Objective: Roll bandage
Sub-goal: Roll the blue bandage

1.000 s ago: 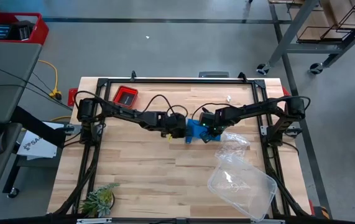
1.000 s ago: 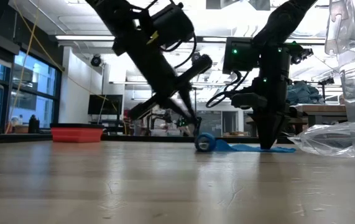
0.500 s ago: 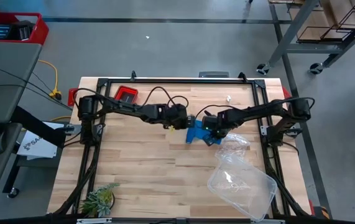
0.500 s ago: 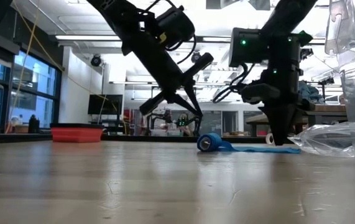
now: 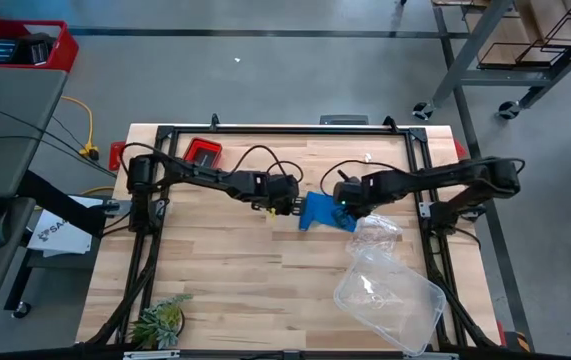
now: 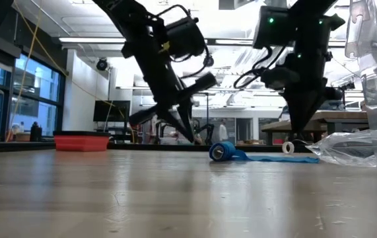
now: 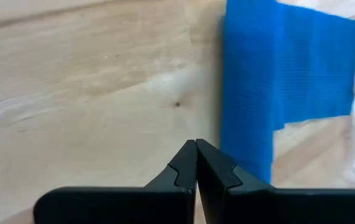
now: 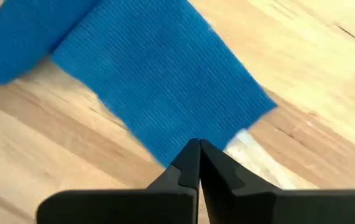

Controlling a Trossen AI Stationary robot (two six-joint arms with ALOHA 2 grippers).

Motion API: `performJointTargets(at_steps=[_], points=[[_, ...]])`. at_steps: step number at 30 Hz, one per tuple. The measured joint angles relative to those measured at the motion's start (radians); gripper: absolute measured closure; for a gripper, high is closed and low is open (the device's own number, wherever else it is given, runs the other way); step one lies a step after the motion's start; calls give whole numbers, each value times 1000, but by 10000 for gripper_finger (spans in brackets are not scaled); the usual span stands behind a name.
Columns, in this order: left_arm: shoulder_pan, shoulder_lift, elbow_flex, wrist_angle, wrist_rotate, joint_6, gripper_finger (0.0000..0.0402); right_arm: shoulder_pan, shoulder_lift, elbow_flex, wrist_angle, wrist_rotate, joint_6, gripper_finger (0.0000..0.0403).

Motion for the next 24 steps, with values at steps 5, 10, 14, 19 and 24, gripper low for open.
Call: performJointTargets(at_steps=[5,10,14,19,24], points=[[0,37,0,44,25,-22,401,36,-18,1,-107,-10,11,403],[3,80,0,100,56,-56,401,48,-14,-52,-57,-24,42,403],[3,101,1,116,73,-89,401,53,-17,-102,15,-43,109,403],[-2,103,1,142,75,-105,401,76,-22,-114,36,-47,132,403],[-5,107,20,224,81,-114,401,92,-41,-114,36,-45,154,403]])
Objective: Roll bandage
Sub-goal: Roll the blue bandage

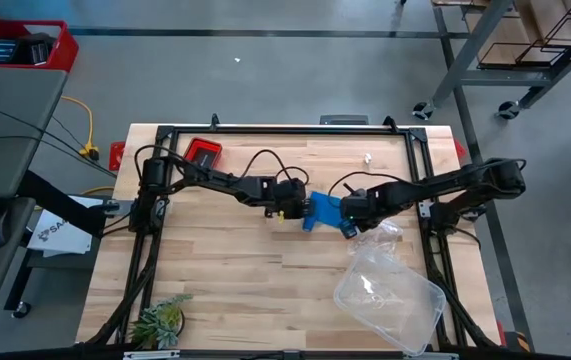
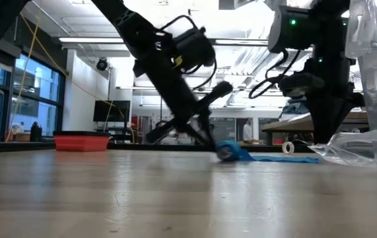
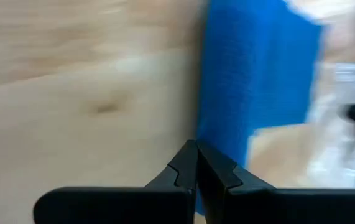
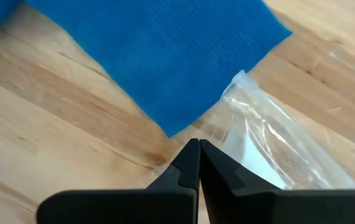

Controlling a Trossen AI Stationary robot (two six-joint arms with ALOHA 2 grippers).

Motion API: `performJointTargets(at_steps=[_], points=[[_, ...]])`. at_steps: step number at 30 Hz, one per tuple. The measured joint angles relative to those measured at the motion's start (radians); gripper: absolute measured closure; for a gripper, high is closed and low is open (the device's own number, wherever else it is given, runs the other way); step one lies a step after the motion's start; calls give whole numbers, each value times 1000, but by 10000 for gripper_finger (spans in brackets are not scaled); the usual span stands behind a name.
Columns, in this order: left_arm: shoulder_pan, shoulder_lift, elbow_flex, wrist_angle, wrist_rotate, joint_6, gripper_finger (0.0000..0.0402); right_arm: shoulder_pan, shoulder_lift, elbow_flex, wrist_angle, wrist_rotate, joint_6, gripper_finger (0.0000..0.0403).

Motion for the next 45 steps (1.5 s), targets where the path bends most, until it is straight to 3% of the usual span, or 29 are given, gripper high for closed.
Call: performJointTargets(at_steps=[12,19,23,28,33,39,45], points=[[-1,3,119,268,-17,60,401,1,-146,0,-74,111,31,403],[51,-79,144,231,-27,214,401,1,-213,0,-72,119,50,403],[89,-146,143,52,-73,312,401,-2,-204,0,-33,69,50,403],[147,-304,142,-238,-252,481,401,-25,-145,0,60,80,42,403],[224,-520,71,-338,-358,609,401,-86,-37,0,209,82,-28,403],[284,-829,-55,-359,-411,612,401,-175,96,0,333,70,-81,403],[269,-1038,-145,-432,-454,515,401,-205,177,0,381,20,-93,403]])
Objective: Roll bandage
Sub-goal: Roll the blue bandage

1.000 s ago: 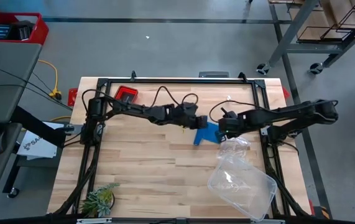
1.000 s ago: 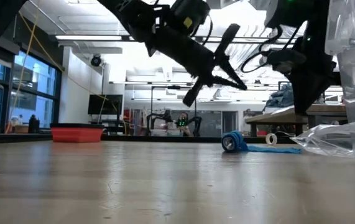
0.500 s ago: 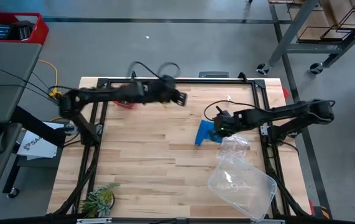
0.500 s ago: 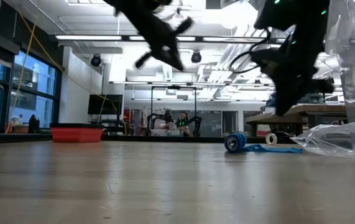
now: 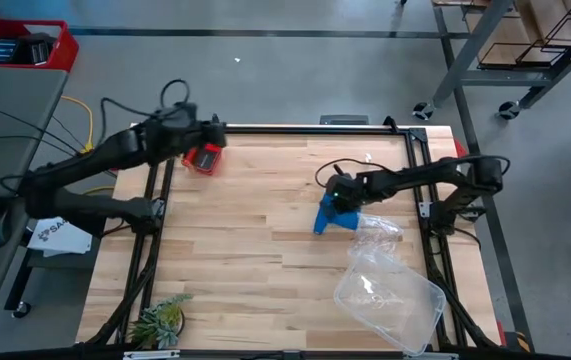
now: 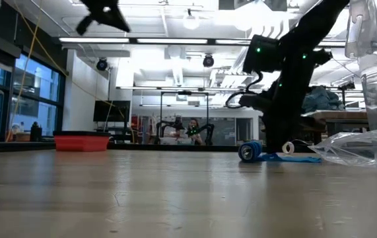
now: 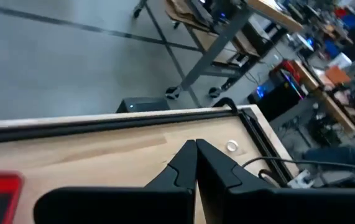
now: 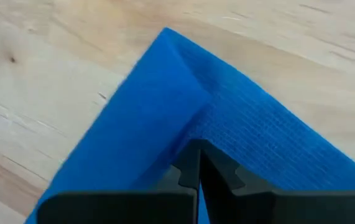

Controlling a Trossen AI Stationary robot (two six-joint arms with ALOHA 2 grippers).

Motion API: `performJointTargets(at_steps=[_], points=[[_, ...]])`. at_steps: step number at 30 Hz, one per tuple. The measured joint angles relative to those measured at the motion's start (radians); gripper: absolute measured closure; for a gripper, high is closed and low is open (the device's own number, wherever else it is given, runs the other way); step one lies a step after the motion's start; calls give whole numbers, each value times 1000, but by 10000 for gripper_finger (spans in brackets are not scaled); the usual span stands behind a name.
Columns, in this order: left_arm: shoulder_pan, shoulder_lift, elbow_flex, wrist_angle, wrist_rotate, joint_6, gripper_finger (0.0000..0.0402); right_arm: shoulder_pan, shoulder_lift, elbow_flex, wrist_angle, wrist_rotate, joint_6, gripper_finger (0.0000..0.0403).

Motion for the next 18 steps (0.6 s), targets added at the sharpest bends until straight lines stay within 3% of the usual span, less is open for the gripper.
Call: performJointTargets(at_steps=[6,18], points=[[-36,-101,-73,-34,-27,-82,401,5,41,22,111,-10,8,403],[-56,-134,-118,-45,-33,-123,401,10,184,170,191,-58,9,403]])
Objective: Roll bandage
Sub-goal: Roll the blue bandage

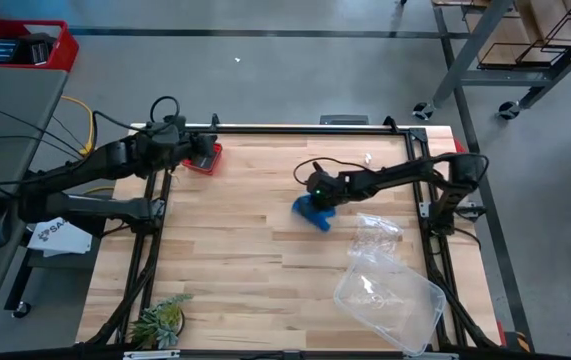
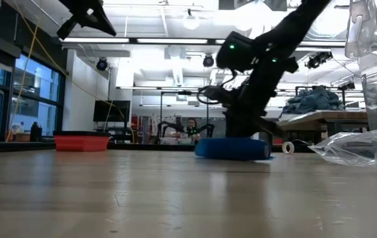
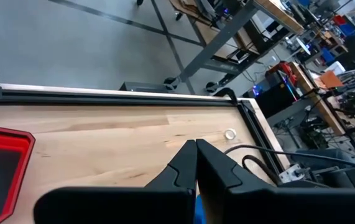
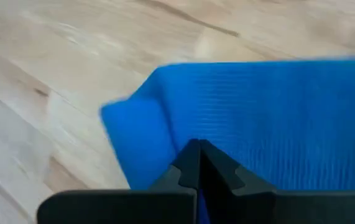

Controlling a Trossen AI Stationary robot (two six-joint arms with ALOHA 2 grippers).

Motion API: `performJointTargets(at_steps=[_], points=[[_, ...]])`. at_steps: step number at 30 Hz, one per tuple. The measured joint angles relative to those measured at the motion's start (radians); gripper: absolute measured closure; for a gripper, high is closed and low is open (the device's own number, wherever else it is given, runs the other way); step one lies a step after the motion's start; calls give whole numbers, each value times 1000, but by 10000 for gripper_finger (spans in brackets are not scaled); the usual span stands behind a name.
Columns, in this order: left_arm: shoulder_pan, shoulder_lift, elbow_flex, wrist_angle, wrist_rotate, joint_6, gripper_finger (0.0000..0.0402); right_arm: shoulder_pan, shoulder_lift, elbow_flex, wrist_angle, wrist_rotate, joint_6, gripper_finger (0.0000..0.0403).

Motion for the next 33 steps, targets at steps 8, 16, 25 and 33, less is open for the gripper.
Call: performJointTargets(at_steps=[8,16,25,33], points=[[0,0,0,-1,1,1,401,-20,16,88,-76,28,-69,403],[-2,21,0,0,15,0,401,-87,12,109,-270,-24,-246,403],[-84,150,0,0,47,-69,401,-26,-32,107,-493,-52,-401,403],[-146,305,0,47,104,-103,401,38,-10,107,-496,47,-336,403]])
